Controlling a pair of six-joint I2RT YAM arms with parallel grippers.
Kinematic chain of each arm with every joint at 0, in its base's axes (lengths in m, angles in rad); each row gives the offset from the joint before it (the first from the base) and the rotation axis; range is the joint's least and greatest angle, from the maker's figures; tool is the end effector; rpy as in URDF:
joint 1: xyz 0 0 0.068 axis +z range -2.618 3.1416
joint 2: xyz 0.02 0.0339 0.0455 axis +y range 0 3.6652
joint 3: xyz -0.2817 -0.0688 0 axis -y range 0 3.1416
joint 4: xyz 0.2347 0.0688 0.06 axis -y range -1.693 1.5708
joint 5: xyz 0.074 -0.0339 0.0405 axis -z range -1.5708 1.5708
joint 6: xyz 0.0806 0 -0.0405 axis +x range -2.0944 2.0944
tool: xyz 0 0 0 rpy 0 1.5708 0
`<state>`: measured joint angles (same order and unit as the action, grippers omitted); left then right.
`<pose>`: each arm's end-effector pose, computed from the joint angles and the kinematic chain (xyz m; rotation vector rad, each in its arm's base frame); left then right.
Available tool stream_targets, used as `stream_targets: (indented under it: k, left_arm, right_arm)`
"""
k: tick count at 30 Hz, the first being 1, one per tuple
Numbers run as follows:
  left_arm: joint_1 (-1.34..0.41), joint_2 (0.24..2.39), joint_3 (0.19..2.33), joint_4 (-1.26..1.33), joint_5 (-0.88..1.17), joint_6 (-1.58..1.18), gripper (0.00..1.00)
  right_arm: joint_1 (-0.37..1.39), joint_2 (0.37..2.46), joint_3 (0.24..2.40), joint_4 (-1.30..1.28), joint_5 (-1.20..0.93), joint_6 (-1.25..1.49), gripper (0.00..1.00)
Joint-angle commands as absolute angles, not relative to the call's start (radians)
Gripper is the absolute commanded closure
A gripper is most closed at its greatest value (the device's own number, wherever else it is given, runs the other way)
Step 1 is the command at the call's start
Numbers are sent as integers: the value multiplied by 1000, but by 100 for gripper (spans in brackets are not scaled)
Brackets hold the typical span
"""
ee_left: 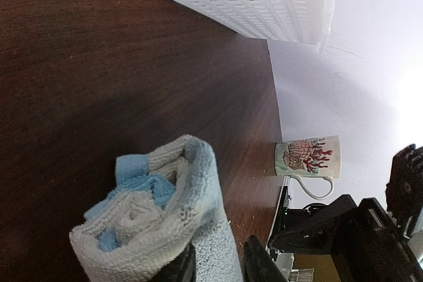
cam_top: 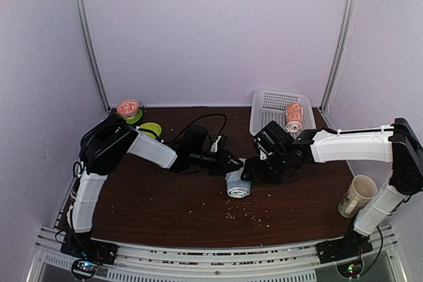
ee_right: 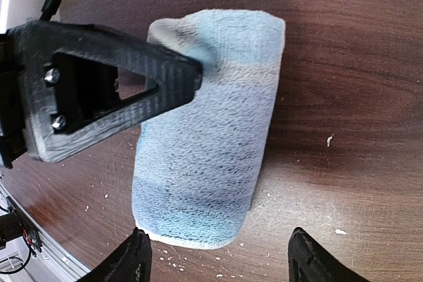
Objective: Roll the towels
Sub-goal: Adjust the towel at the center of the board, then pick up the towel from the center of the board.
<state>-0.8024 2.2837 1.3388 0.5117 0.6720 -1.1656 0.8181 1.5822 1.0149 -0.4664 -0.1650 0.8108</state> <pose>0.3217 -0.4050 0.1140 0.0944 2.4799 -1.7577 0.2172 0.2513 0.1878 -0.0740 2.8017 0.7198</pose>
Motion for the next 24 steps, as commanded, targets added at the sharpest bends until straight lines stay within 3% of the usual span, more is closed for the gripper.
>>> stream_targets:
  k: [1, 18, 24]
  left_arm:
    - [-787, 2223, 1304, 507, 642, -1169, 71]
    - [-770, 2066, 1222, 478, 615, -1145, 68]
    - [-733, 1925, 1055, 503, 539, -1152, 67]
  right_arm:
    - [802, 1594, 1051, -468, -122, 824, 28]
    - [768, 1710, 1121, -431, -163, 838, 18]
    - [767, 1765, 1168, -423, -203, 831, 15]
